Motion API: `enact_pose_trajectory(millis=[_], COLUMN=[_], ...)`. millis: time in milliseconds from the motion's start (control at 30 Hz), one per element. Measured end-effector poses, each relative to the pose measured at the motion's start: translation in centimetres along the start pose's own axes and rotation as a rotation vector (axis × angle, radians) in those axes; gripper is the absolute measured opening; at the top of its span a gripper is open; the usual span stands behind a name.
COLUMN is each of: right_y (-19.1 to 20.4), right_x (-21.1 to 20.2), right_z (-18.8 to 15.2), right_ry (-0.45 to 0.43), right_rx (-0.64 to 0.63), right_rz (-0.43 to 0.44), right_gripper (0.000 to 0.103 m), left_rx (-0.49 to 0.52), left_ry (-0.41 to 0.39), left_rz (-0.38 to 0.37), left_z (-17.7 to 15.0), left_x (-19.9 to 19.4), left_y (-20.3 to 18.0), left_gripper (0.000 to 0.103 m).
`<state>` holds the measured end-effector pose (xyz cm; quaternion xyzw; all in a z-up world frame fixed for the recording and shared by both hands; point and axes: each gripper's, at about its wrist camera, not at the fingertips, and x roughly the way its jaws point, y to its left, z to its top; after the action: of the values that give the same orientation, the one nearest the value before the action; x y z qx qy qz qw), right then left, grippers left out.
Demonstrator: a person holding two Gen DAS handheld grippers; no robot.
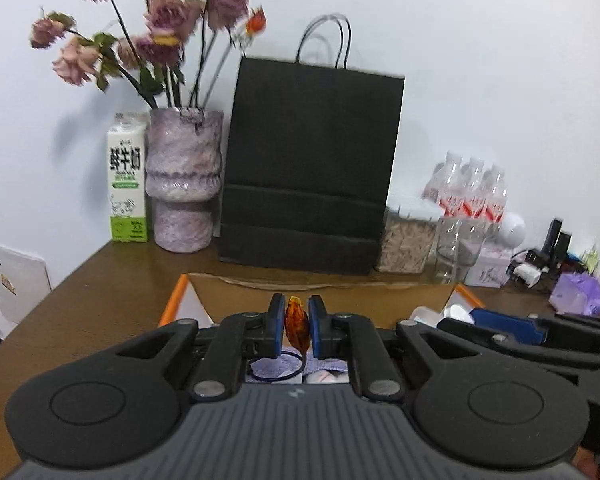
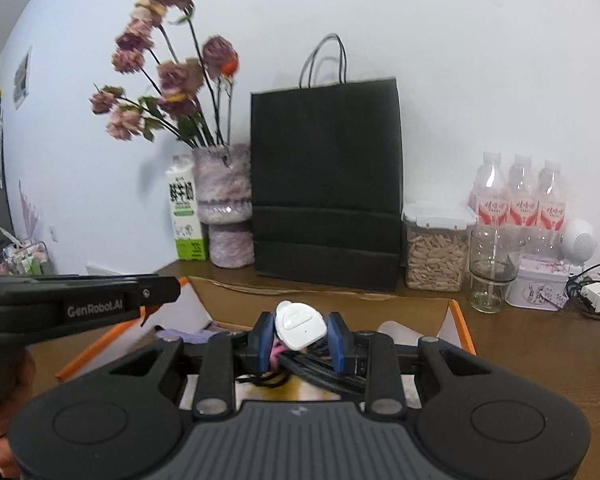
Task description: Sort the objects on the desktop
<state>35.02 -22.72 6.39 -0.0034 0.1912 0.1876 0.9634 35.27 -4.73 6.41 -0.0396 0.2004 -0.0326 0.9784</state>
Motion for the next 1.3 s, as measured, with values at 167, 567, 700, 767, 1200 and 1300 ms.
enact_pose_trajectory(millis=[167,567,700,767,1200,1300], right_y=[-1.4,-2.4,-2.4,-2.2,-1.3,-1.0], right_x=[2.8,4.6,4.0,3.9,2.8,1.5], right_z=[-0.2,-0.5,0.0,0.1,-0.4,-0.9], right_ry=[0.033,0.073,0.070,0.078,0.087,0.081], right_rx=[-0.006,0.016,0.018,0.013,-0.021,-0.035], right_rz=[-0.010,-0.041,-0.053,-0.054,-0.071,-0.082], right_gripper=[0.027,0.096,0.103,0.103,0.103,0.103], left_rx=[0.034,0.061,0.093,0.102,0.085,0.083], left_ry=[0.043,0.045,-0.027,-0.033,-0.042,-0.056], left_rz=[0.019,0.086,0.109,0.121,0.137,0.133], left_z=[-0.5,-0.4,-0.2,-0.2,-1.1,-1.9], left_x=[2.8,4.3,3.3,3.2,2.0,0.4], left_y=[0.1,0.7,0.3,0.1,0.0,0.1], left_gripper=[0.013,0.090,0.103,0.103,0.103,0.103])
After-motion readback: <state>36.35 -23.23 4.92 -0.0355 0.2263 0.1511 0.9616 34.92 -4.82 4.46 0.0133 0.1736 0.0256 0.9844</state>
